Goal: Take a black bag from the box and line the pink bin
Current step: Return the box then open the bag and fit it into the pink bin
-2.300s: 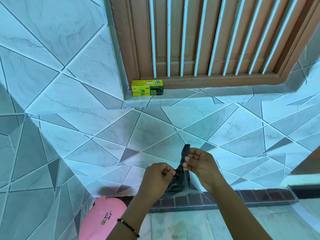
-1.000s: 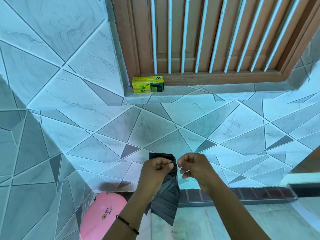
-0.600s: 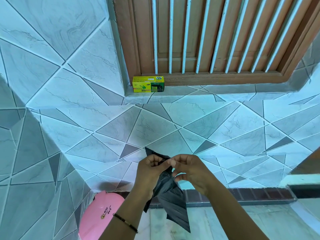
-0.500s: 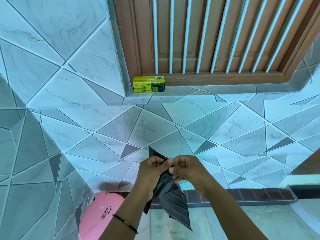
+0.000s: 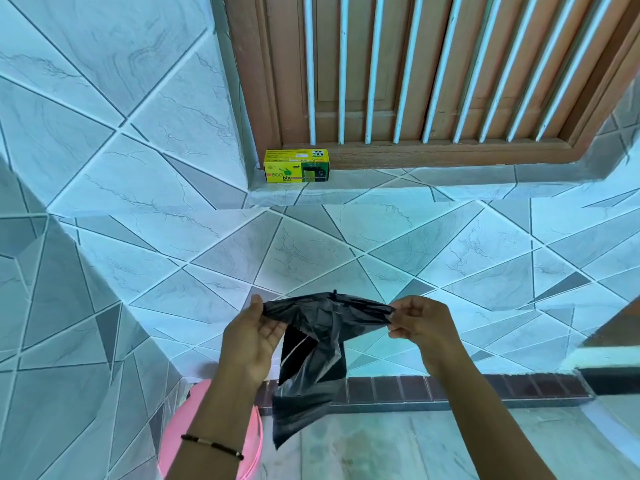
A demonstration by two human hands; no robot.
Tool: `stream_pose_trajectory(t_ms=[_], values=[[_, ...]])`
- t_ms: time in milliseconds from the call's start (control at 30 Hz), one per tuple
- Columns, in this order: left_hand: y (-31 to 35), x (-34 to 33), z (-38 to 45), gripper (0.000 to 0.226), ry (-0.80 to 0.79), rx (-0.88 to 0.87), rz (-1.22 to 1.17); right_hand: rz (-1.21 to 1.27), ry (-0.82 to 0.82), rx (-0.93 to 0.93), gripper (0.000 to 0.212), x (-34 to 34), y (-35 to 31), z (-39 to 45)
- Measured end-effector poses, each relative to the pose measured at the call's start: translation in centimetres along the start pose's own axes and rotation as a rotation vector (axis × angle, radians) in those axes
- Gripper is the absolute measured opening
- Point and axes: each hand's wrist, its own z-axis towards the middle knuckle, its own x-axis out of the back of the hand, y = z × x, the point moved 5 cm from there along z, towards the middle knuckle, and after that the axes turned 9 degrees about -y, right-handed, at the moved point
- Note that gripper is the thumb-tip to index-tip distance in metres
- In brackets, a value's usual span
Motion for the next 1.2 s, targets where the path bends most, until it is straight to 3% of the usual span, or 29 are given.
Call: stream_pose_trajectory(t_ms=[167,300,433,567,700,767,867,1033,1200], values=[[-0.9,-1.3,-0.9,0.033,-0.088,0.101,0.128,0.161,0.01,-0.078,0.012,-0.7,0.5,0.2],[-0.2,-1.5,-1.1,0.016,-0.099,-0.064,0.539,0.296,0.017,-0.131,0.017,-1.2,0.7,0.2],[0.5,-2.0,-1.8,0.037,-0.132,-0.199,0.931,0.258,0.06,-0.123,0.017,-1.1,0.5,-0.1],[0.2,-3.2,-2.1,0.059,-0.192,-0.226,1.371,0.197,0.039,-0.122,0.02,-1.6,0.1,-0.3],[-1.9,-5.0,-2.4,0.061,-0.362,-0.145,1.509,0.147,-0.021,-0.092,0.016,-2.8,0.1,-0.6],[-3.6,-5.2,-2.3,0.05,-0.406,-0.149,1.622,0.144,-0.047,-0.089,0.014,-3.3,0.1,-0.7],[-4.2,-5.0,-1.8,0.01,-0.32,-0.286,1.594,0.145,-0.047,-0.077,0.016,-3.4,0.0,-0.8],[-3.2,-4.5,-1.2,0.021,-0.221,-0.284,1.325,0.298,0.061,0.023,0.022,-2.8,0.2,-1.1],[-1.9,-4.3,1.2,0.031,-0.145,-0.211,1.239,0.256,-0.017,0.079,0.023,-5.1,-0.4,-2.3]])
